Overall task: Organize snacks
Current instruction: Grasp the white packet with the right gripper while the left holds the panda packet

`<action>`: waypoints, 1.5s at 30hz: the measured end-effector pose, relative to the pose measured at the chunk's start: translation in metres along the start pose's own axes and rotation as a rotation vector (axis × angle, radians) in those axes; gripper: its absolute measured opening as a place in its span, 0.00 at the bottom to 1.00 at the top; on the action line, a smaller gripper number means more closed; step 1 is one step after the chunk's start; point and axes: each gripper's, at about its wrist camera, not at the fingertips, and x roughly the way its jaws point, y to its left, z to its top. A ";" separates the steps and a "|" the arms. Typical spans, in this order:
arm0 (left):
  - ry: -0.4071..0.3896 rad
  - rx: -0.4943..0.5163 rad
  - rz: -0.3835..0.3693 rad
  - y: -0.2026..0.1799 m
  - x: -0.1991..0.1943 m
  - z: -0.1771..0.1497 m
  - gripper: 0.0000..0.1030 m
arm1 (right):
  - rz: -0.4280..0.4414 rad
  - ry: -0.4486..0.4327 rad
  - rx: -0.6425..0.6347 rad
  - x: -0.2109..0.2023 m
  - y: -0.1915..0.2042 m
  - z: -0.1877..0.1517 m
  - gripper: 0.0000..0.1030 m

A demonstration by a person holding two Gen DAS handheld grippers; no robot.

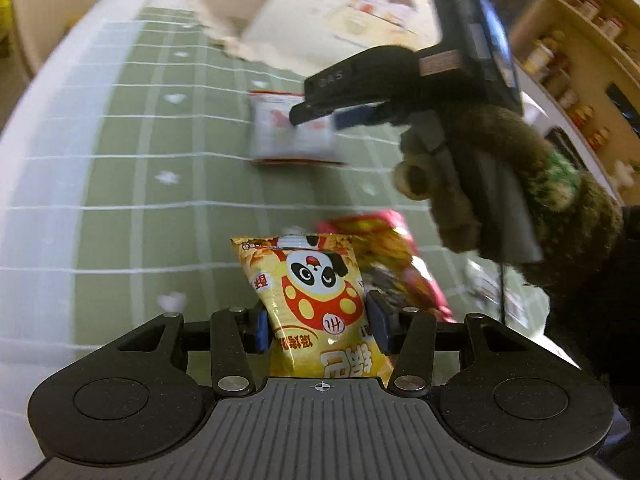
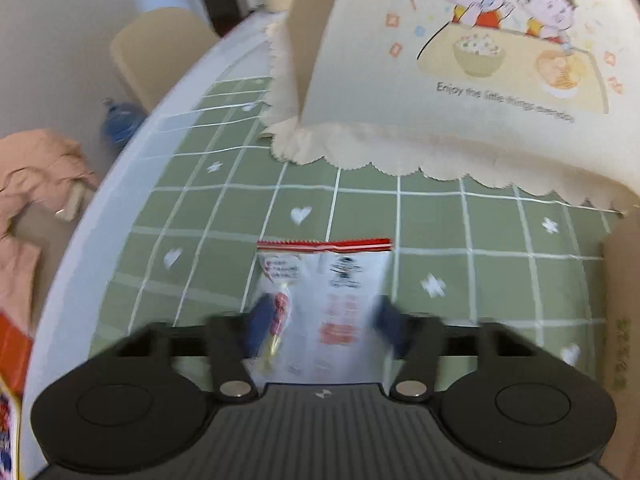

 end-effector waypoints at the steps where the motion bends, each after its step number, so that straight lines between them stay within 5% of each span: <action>1: 0.009 0.011 -0.016 -0.008 0.003 -0.003 0.51 | 0.021 -0.006 -0.020 -0.014 -0.003 -0.008 0.18; 6: 0.047 0.037 -0.036 -0.039 0.016 -0.019 0.51 | 0.040 -0.061 -0.084 -0.064 -0.021 -0.041 0.19; 10: 0.017 0.008 0.005 -0.042 0.004 -0.025 0.51 | 0.082 -0.039 0.075 -0.051 -0.035 -0.043 0.61; 15: -0.031 -0.080 0.080 -0.015 -0.023 -0.031 0.51 | 0.150 0.039 0.284 -0.007 -0.015 -0.040 0.61; 25: -0.047 -0.208 0.118 0.031 -0.031 -0.033 0.51 | -0.161 -0.054 0.024 0.042 0.061 -0.017 0.83; 27: -0.045 -0.198 0.107 0.027 -0.032 -0.030 0.51 | -0.172 -0.033 -0.079 0.044 0.064 -0.016 0.77; 30: -0.036 -0.162 0.084 0.022 -0.028 -0.020 0.51 | -0.092 -0.020 -0.114 0.016 0.053 -0.021 0.75; 37: 0.025 -0.006 -0.017 -0.033 -0.005 -0.016 0.51 | -0.034 -0.215 -0.231 -0.119 0.010 -0.074 0.75; 45: 0.102 0.155 -0.120 -0.109 0.030 -0.030 0.51 | -0.232 -0.222 -0.119 -0.198 -0.083 -0.157 0.75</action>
